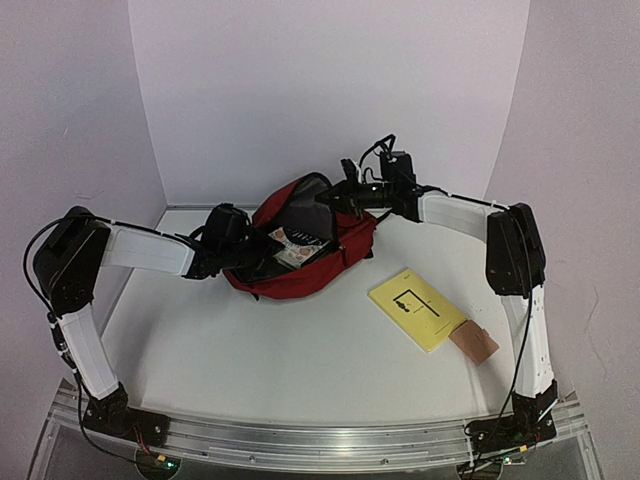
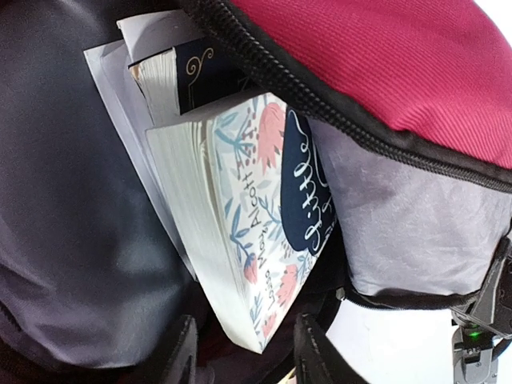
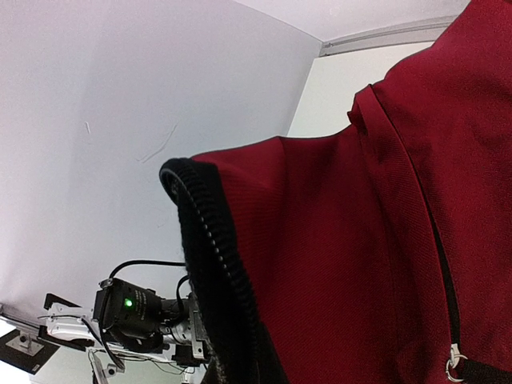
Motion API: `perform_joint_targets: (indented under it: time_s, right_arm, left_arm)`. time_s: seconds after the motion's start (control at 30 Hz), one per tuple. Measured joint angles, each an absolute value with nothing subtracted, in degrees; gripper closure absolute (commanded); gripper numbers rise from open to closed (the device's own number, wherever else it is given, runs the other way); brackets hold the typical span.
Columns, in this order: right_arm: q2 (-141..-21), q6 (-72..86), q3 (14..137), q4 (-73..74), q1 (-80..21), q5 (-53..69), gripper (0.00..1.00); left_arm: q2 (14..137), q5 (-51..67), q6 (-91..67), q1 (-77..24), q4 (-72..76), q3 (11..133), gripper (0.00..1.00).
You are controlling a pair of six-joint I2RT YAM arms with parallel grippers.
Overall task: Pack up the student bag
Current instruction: Place the book in the student bag.
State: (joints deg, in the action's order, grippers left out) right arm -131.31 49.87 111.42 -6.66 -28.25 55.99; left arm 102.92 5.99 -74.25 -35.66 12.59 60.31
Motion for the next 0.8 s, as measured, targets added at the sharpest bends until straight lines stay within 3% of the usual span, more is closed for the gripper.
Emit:
perform_joint_targets:
  time_s: [0.1, 0.33, 0.43, 0.6, 0.8]
  right_arm:
    - [-131.31, 50.06, 111.42, -6.66, -28.24, 55.96, 1.0]
    - [-131.31, 51.23, 111.42, -6.71, -27.59, 55.44, 1.0]
    - [-131.31, 51.37, 111.19, -6.8, -26.67, 54.39, 1.0]
    - [-131.77, 49.75, 110.76, -4.72, -24.27, 50.08, 0.98]
    - [-134.3, 44.54, 109.78, 1.14, -22.78, 44.54, 0.61]
  left_arm:
    - [104.61, 6.33, -73.46, -35.48, 13.44, 61.36, 0.74]
    - [111.77, 9.05, -70.78, -34.29, 12.9, 68.8, 0.78]
    - [112.69, 9.47, -69.88, -33.84, 12.95, 70.17, 0.68]
    - [112.1, 10.13, -66.91, -33.67, 12.66, 69.95, 0.39]
    - [105.77, 8.83, -64.39, -33.71, 11.52, 65.23, 0.31]
